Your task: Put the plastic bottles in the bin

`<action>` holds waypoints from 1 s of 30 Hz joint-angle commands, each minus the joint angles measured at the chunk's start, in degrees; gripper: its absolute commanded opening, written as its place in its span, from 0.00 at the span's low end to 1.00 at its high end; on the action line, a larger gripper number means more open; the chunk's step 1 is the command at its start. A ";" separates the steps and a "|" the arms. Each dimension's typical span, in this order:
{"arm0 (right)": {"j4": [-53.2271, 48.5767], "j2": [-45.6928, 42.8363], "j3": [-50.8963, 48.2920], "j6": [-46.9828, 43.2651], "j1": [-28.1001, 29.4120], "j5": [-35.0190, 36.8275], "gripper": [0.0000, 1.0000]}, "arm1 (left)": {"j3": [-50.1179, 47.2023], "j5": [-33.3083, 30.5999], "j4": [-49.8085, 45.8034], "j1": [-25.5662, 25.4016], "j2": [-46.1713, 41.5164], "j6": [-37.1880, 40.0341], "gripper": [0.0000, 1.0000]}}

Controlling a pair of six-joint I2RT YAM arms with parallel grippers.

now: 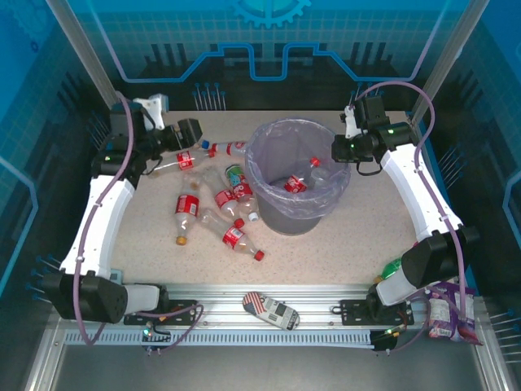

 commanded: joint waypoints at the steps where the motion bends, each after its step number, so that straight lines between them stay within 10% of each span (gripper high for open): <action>1: -2.23 -0.75 -0.09 -0.43 1.24 -0.17 0.17 | -4.19 -7.06 -9.62 0.17 1.63 0.76 0.85; 30: -1.01 1.47 -0.51 -1.04 1.05 -1.37 0.17 | -7.56 -16.45 -8.40 0.18 27.35 9.07 0.88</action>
